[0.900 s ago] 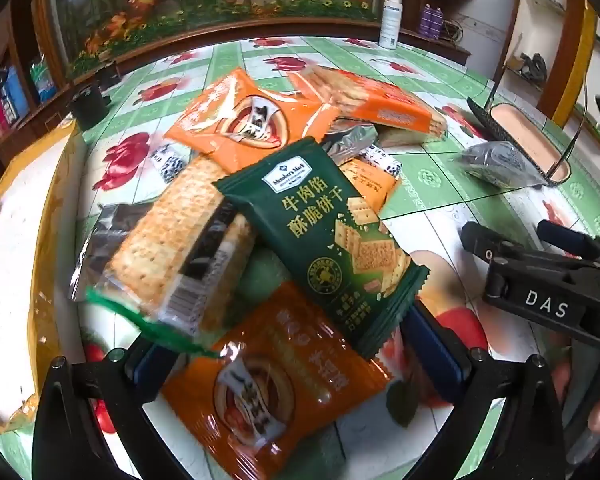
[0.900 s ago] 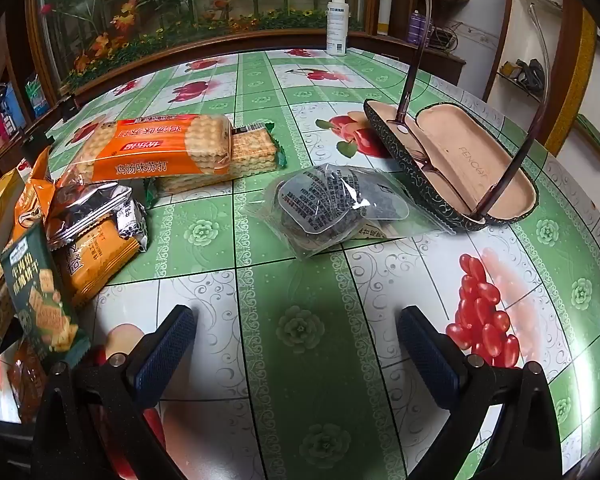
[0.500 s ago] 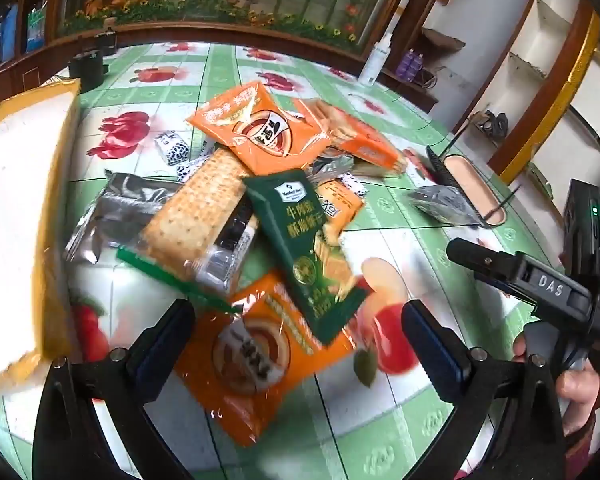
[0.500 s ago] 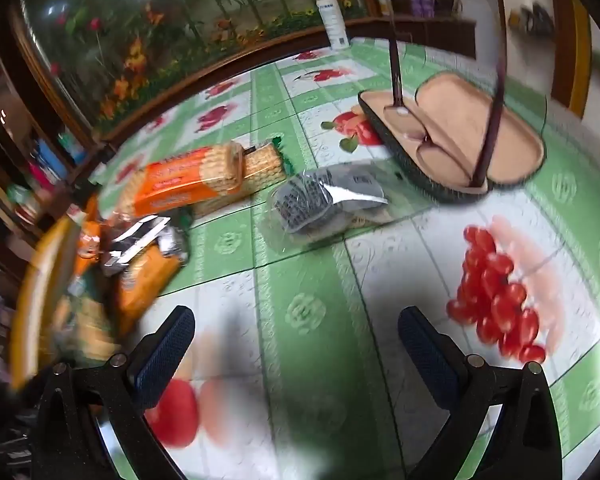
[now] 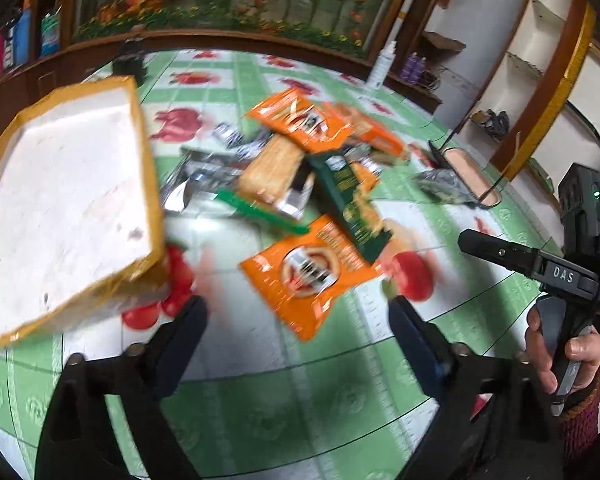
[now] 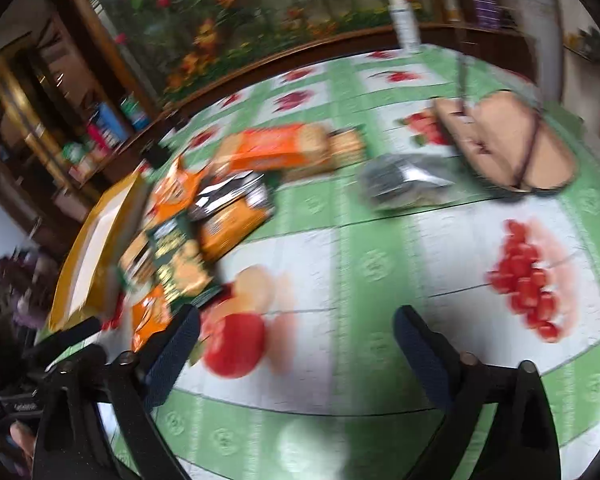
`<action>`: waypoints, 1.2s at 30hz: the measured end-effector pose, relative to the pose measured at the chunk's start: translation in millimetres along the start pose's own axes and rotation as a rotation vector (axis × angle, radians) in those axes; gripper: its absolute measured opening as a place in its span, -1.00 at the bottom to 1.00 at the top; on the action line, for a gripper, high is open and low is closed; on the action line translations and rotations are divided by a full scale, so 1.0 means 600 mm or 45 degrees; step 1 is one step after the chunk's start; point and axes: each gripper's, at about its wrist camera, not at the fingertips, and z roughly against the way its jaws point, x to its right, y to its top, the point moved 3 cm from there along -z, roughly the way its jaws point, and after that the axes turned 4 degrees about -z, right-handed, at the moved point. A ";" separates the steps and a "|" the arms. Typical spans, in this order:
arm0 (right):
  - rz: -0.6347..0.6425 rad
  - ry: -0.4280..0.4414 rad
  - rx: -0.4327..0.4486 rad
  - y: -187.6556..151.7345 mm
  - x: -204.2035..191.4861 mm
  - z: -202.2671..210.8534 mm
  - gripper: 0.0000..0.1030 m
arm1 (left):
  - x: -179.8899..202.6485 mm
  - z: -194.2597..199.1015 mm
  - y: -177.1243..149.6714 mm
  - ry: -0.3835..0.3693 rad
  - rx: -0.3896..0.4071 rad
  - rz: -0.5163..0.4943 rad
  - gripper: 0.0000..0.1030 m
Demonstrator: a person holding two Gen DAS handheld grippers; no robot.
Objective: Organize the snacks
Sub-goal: 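Reach the left gripper to the orange bag while the right gripper reaches the green pack, then grasp the orange bag with the left gripper while the right grasps the green pack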
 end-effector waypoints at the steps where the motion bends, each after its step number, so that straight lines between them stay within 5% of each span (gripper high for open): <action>1: 0.042 0.015 -0.015 -0.004 -0.017 -0.009 0.80 | -0.001 -0.003 -0.005 0.002 0.002 0.001 0.48; 9: 0.254 0.027 0.034 0.005 -0.106 -0.033 0.80 | 0.012 0.002 -0.011 0.028 0.015 -0.066 0.43; 15: 0.306 0.079 -0.080 0.029 -0.137 -0.083 0.80 | 0.012 -0.001 -0.012 0.035 0.005 -0.074 0.43; 19: 0.365 0.008 -0.102 0.035 -0.161 -0.121 0.80 | 0.013 -0.004 -0.013 0.030 -0.001 -0.082 0.43; 21: 0.368 -0.025 -0.108 0.036 -0.164 -0.132 0.61 | 0.015 -0.005 -0.014 0.028 -0.006 -0.089 0.43; 23: 0.344 -0.040 -0.148 0.034 -0.160 -0.144 0.12 | 0.018 -0.007 -0.014 0.028 -0.013 -0.098 0.43; 25: 0.305 -0.021 -0.163 0.033 -0.152 -0.146 0.00 | 0.021 -0.008 -0.014 0.021 -0.024 -0.106 0.43; 36: 0.210 0.027 -0.114 0.003 -0.104 -0.078 -0.04 | 0.037 -0.054 0.022 0.006 -0.106 -0.153 0.44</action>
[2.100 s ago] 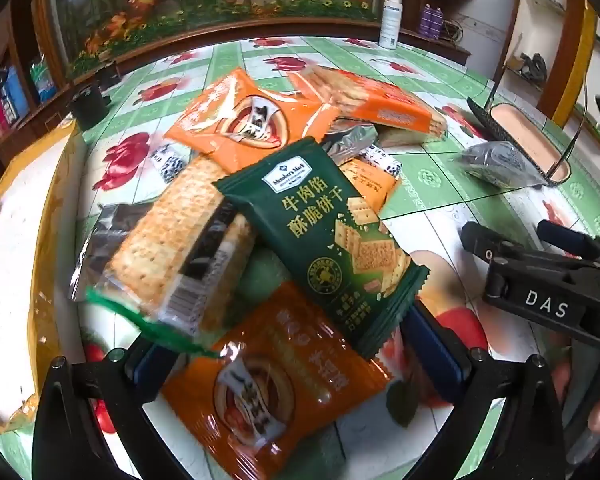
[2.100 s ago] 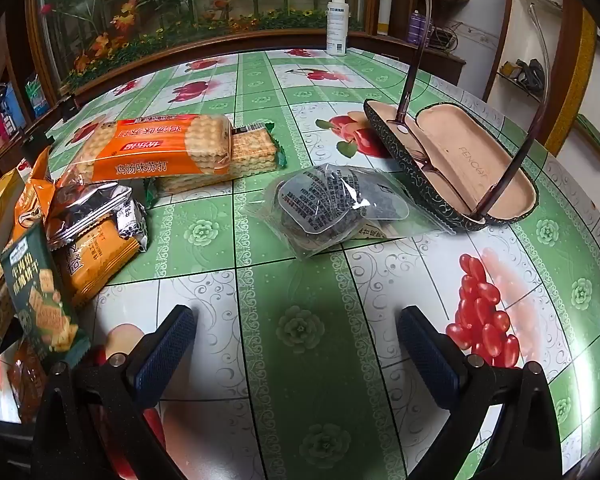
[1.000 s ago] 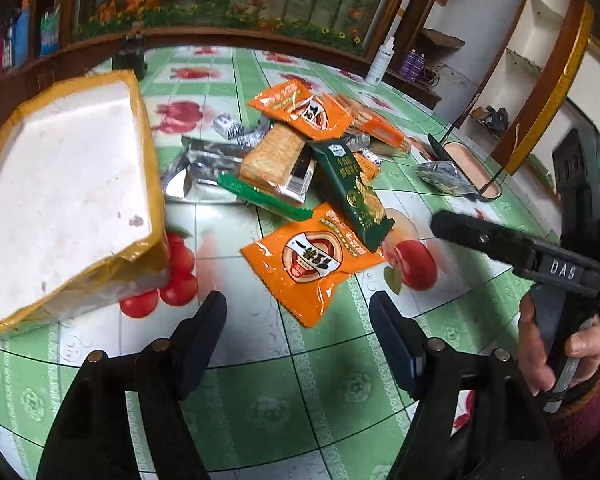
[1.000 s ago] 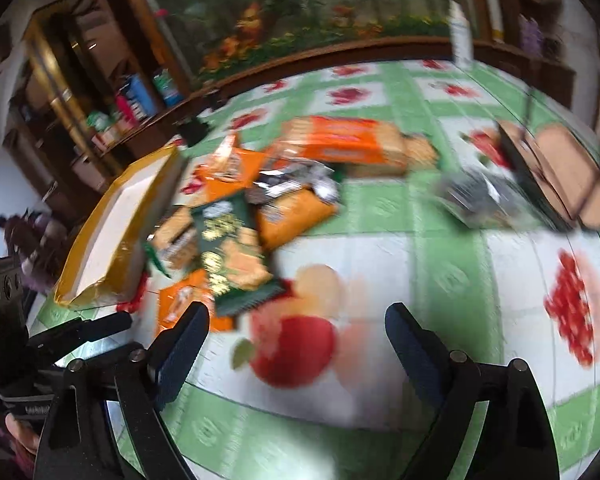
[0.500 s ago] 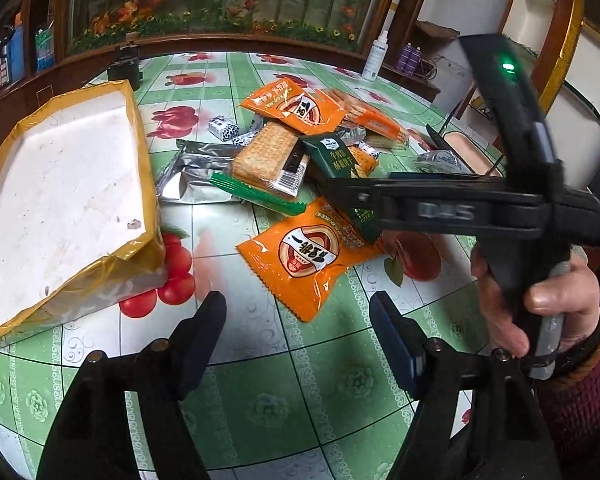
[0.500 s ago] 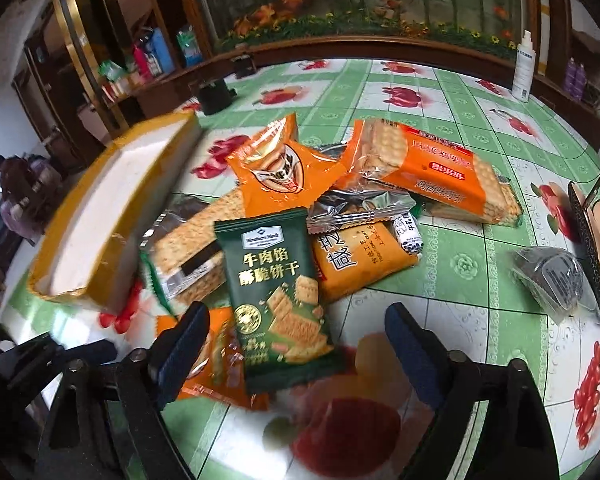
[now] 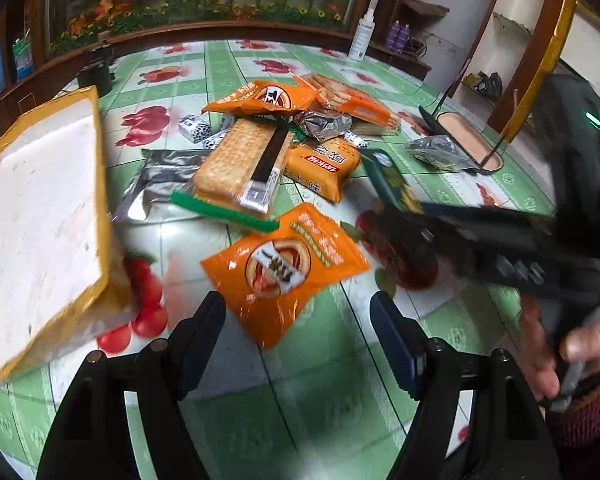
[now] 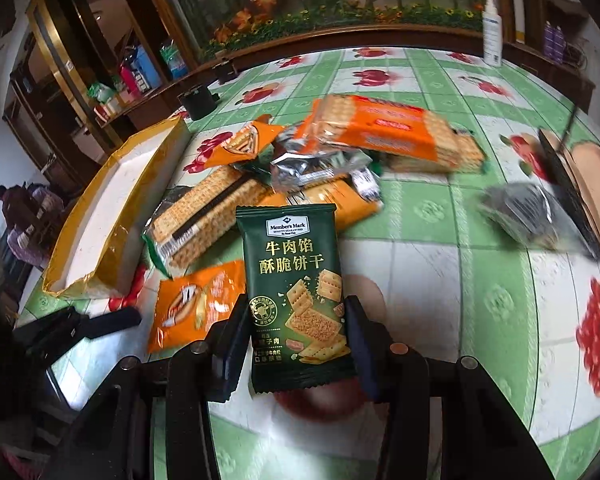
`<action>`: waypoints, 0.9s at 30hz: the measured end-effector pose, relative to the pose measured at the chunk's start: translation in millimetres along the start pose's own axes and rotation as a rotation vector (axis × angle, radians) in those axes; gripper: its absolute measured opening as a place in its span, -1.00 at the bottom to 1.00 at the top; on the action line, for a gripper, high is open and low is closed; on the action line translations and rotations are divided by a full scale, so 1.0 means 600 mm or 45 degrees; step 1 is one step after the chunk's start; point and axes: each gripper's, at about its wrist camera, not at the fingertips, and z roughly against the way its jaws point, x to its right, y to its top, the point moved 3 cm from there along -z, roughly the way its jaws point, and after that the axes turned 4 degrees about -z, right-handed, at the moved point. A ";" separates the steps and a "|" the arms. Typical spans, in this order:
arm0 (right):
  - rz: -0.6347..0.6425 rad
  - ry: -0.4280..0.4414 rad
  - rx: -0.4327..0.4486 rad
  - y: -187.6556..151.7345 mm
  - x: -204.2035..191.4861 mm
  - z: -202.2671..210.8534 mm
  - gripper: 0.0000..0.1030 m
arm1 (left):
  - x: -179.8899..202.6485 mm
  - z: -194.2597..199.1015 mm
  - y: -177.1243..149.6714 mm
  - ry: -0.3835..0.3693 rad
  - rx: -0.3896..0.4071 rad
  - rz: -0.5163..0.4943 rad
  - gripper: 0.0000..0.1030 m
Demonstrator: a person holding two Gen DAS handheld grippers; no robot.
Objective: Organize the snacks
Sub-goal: 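Grasp the orange bag with the left gripper while the right grasps the green pack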
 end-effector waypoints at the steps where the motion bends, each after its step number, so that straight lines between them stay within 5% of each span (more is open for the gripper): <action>1: -0.007 0.001 0.000 -0.003 0.003 0.003 -0.04 | -0.002 -0.007 0.004 -0.004 -0.013 0.006 0.44; 10: -0.040 0.027 0.009 -0.019 0.014 0.021 -0.03 | -0.004 -0.050 0.052 0.037 -0.024 -0.046 0.45; 20: -0.076 0.056 0.000 -0.022 0.021 0.022 -0.04 | 0.040 -0.031 0.019 0.006 -0.023 -0.157 0.45; 24: -0.092 0.056 0.004 -0.020 0.026 0.023 -0.04 | 0.037 -0.025 0.037 0.108 0.016 -0.224 0.63; 27: -0.113 0.060 0.013 -0.021 0.031 0.029 -0.04 | 0.014 -0.034 0.059 0.062 0.022 -0.170 0.64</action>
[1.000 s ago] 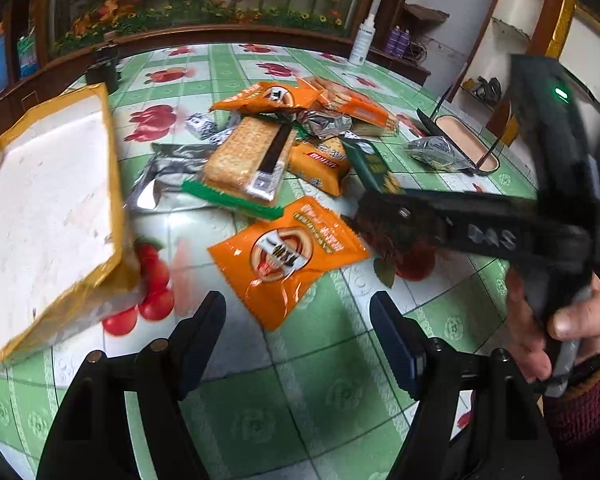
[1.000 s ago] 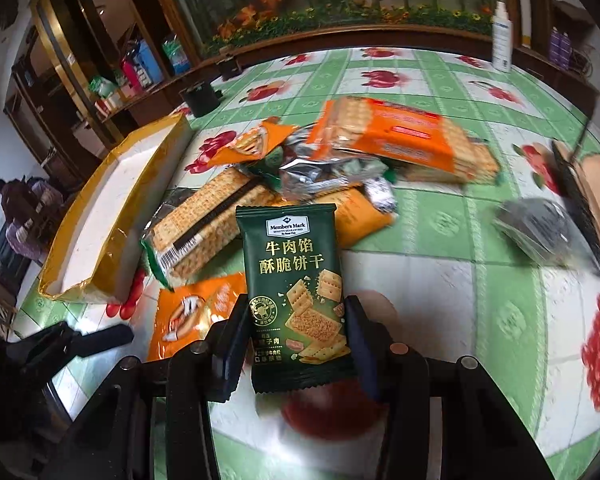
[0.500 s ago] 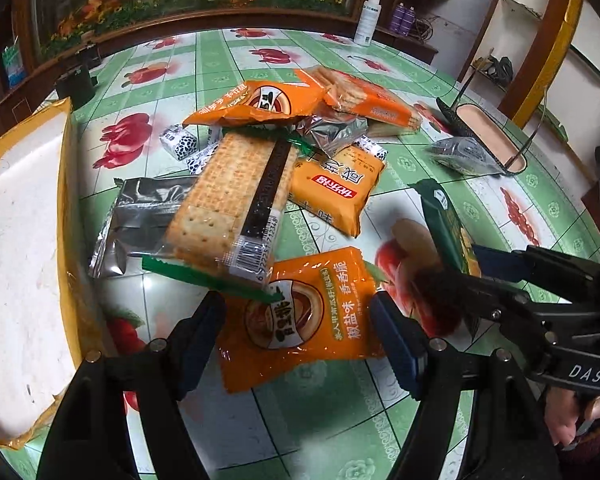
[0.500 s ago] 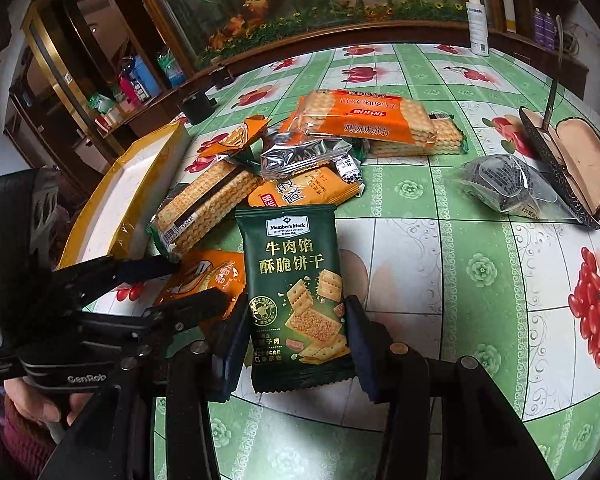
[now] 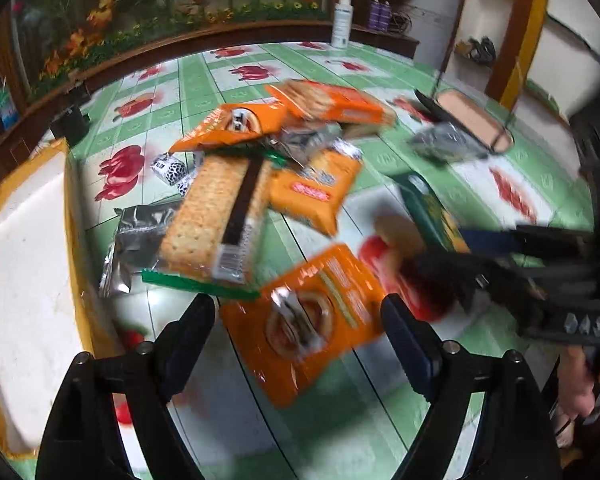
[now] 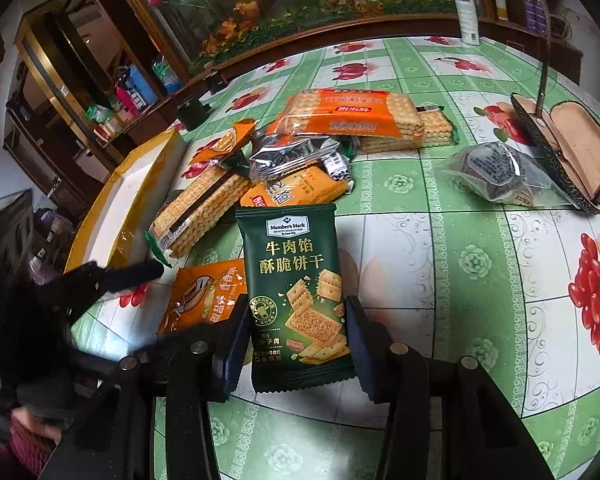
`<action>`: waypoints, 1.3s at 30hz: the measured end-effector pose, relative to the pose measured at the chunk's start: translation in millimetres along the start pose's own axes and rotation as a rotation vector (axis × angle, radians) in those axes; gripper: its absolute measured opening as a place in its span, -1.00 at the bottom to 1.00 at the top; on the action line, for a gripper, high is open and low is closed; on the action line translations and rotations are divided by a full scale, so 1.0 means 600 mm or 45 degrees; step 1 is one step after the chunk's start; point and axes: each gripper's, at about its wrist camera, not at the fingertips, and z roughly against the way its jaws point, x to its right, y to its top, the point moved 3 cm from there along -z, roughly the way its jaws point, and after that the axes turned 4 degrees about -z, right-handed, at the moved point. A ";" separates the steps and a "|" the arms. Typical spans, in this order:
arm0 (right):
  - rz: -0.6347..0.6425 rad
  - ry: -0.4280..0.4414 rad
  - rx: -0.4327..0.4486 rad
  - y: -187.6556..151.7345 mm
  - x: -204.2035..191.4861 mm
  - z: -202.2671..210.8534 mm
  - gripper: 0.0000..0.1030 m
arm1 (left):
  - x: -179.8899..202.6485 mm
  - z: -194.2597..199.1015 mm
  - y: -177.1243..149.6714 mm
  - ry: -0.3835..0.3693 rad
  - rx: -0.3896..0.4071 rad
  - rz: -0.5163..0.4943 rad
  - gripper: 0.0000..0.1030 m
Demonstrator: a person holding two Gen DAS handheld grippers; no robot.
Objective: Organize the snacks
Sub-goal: 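Grasp the orange bag with the left gripper while the right grasps the green pack, then carry the orange bag and green pack over the white tray with both grippers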
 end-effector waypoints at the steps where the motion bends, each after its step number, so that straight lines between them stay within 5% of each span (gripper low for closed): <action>1: -0.007 0.004 0.003 0.001 0.001 0.002 -0.04 | -0.009 -0.008 0.005 -0.038 -0.016 0.026 0.63; 12: -0.042 0.022 0.017 0.000 0.014 0.016 -0.04 | 0.053 -0.004 -0.027 -0.218 -0.099 -0.100 0.64; 22: -0.034 0.017 0.020 -0.004 0.012 0.019 -0.04 | 0.063 -0.018 -0.024 0.015 -0.101 -0.076 0.62; 25: -0.033 0.009 0.020 -0.006 0.014 0.018 -0.04 | 0.065 -0.012 -0.029 0.064 -0.069 -0.087 0.21; 30: -0.041 0.008 0.010 -0.007 0.013 0.016 -0.03 | 0.046 -0.001 -0.035 0.069 -0.032 -0.028 -0.04; 39: 0.003 0.012 0.003 -0.010 -0.008 0.013 -0.03 | 0.023 0.033 -0.038 -0.004 0.011 0.067 -0.06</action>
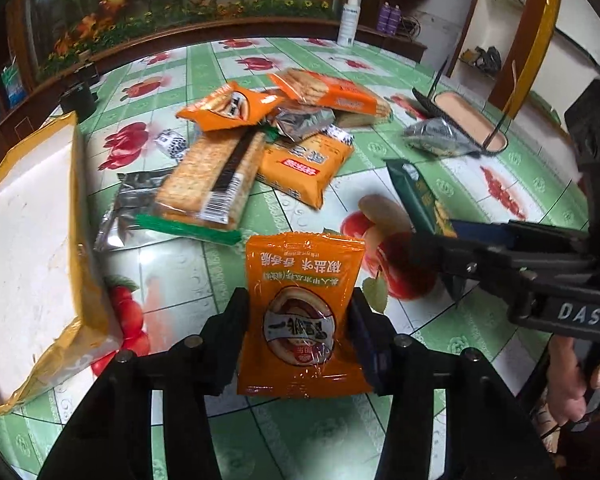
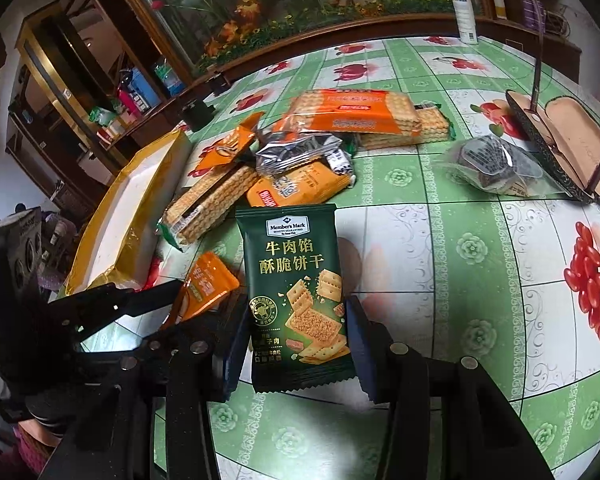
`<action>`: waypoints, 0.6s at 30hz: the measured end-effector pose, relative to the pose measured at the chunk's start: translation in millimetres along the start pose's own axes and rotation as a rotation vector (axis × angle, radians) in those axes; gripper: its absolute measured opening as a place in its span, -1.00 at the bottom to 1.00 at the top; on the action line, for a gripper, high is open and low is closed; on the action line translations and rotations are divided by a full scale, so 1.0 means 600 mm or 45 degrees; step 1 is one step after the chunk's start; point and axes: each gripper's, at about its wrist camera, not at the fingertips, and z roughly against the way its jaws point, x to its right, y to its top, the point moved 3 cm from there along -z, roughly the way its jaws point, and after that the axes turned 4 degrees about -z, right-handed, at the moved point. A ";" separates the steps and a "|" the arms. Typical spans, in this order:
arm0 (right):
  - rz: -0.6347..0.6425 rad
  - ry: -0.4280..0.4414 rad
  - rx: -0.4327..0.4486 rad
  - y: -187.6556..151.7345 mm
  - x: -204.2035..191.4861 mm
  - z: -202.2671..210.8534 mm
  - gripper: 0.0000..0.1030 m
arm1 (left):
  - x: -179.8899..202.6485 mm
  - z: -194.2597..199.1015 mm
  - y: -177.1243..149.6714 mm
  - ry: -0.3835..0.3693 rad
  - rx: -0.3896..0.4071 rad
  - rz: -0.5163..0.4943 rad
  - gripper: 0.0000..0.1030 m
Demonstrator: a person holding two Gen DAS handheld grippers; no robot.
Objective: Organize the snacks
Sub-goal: 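Carry the orange bag and green pack over the white tray with both grippers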
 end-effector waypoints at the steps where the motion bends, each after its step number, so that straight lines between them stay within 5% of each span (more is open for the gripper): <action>1: 0.007 0.000 -0.002 0.000 -0.004 -0.001 -0.03 | -0.002 0.006 0.001 -0.004 0.011 0.005 -0.06; 18: 0.122 0.034 -0.017 0.016 -0.082 -0.010 -0.03 | -0.072 0.071 0.007 0.019 0.126 0.124 -0.06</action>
